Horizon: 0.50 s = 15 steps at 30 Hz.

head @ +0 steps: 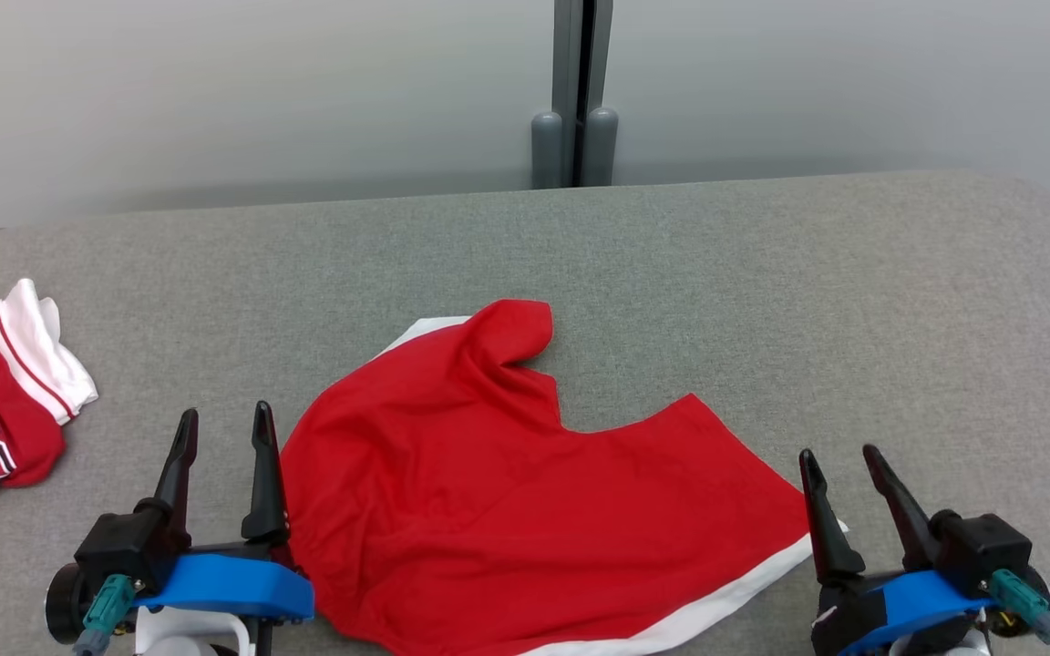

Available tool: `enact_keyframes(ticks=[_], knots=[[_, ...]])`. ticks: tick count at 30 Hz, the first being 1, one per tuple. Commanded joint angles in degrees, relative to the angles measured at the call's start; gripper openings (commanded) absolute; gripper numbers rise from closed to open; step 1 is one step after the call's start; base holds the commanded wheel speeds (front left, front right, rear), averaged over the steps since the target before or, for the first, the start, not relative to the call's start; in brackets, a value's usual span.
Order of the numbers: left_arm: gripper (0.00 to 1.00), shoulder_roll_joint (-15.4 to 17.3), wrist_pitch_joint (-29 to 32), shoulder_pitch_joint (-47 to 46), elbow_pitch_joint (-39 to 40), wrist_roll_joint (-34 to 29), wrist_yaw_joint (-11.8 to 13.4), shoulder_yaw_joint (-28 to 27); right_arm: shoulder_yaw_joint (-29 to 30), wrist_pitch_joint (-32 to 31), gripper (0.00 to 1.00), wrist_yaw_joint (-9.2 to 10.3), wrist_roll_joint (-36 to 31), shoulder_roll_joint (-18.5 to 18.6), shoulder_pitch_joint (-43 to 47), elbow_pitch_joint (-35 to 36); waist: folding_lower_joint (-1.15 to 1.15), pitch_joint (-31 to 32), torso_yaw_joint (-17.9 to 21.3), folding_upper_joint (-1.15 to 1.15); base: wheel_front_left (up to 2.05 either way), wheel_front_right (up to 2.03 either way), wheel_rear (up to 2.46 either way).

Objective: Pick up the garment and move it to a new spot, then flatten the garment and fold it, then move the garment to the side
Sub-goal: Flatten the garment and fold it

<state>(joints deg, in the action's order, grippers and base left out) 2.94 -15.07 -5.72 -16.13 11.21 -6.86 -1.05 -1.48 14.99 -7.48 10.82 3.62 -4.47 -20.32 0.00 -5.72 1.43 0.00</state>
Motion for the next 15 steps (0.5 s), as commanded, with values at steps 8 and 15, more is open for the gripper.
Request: enact_keyframes(ticks=[8, 15], knots=[[1.00, -0.1, -0.2, 0.6, -0.1, -0.8, -0.2, -0.9, -1.6, 0.2, 1.00, -0.03, -3.2, -0.7, -0.2, 12.1, 0.00, 0.7, -1.2, 0.00, 0.00, 0.00, 0.00], [1.00, -0.1, -0.2, 1.1, -0.6, -1.8, -0.2, -1.3, -4.8, 0.2, 1.00, -0.02, -3.7, -0.7, 1.7, 14.3, 0.00, 0.9, -2.2, 0.00, 0.00, 0.00, 0.00]])
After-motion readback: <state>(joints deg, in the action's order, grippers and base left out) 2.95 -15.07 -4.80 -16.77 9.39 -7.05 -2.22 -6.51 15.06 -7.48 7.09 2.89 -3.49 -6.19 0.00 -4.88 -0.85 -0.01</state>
